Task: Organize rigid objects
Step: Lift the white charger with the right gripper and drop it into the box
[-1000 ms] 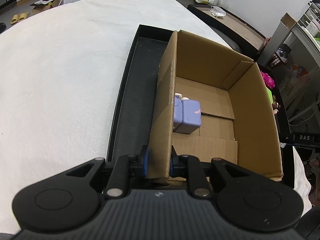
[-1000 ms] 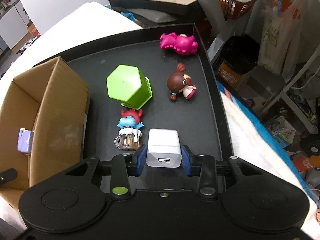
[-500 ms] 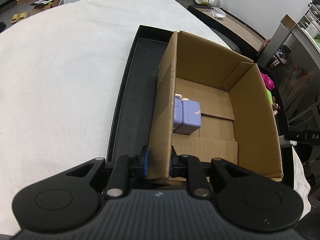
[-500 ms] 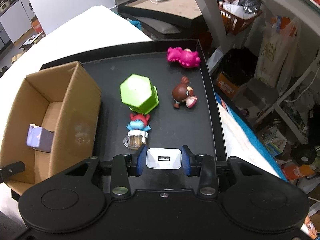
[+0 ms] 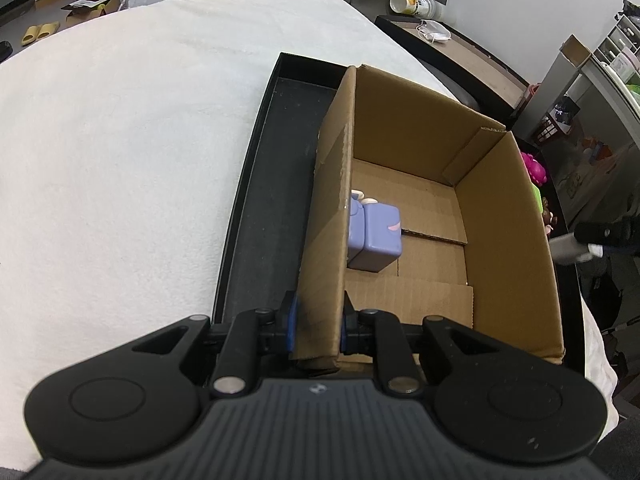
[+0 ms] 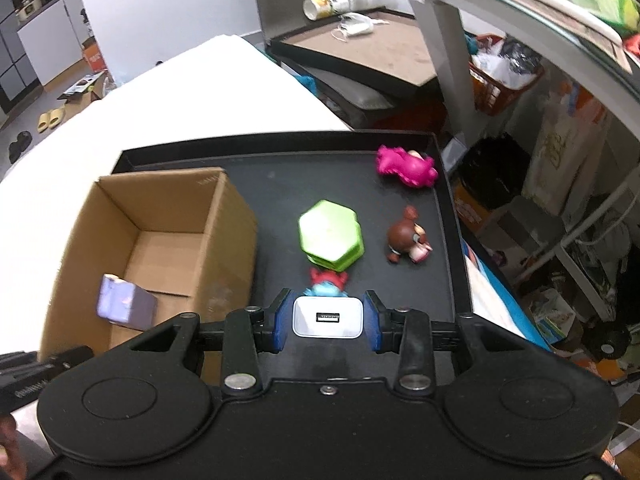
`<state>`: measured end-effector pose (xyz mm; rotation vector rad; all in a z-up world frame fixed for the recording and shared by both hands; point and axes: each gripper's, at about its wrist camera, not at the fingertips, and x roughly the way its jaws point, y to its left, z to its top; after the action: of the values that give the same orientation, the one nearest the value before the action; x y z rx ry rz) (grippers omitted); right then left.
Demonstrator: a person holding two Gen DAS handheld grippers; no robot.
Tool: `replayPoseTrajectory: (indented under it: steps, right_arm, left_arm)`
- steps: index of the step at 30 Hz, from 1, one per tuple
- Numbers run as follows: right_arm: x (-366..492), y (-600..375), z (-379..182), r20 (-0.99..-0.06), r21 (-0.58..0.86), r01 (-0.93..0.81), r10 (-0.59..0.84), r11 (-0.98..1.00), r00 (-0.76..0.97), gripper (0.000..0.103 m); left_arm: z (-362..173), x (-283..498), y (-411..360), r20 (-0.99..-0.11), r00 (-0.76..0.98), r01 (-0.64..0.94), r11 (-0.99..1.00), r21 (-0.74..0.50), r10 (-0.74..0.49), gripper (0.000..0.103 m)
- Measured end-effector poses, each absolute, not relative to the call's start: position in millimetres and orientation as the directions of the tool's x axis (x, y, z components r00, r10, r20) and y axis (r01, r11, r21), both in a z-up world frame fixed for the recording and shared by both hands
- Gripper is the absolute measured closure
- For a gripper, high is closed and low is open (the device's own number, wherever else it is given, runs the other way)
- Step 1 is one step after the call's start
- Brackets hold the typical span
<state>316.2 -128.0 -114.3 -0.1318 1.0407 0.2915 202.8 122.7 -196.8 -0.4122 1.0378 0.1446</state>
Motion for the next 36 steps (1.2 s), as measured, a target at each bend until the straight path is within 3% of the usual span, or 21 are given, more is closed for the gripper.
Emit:
replayPoseTrajectory:
  steps: [36]
  right_arm:
    - [319,-18,-63,-0.802,-0.014,-0.431,0.248,0.902,0.544,0.066]
  left_arm:
    - [-200,200,128,-0.847,0.519,-0.309,0.900,-0.308,-0.112,0.084]
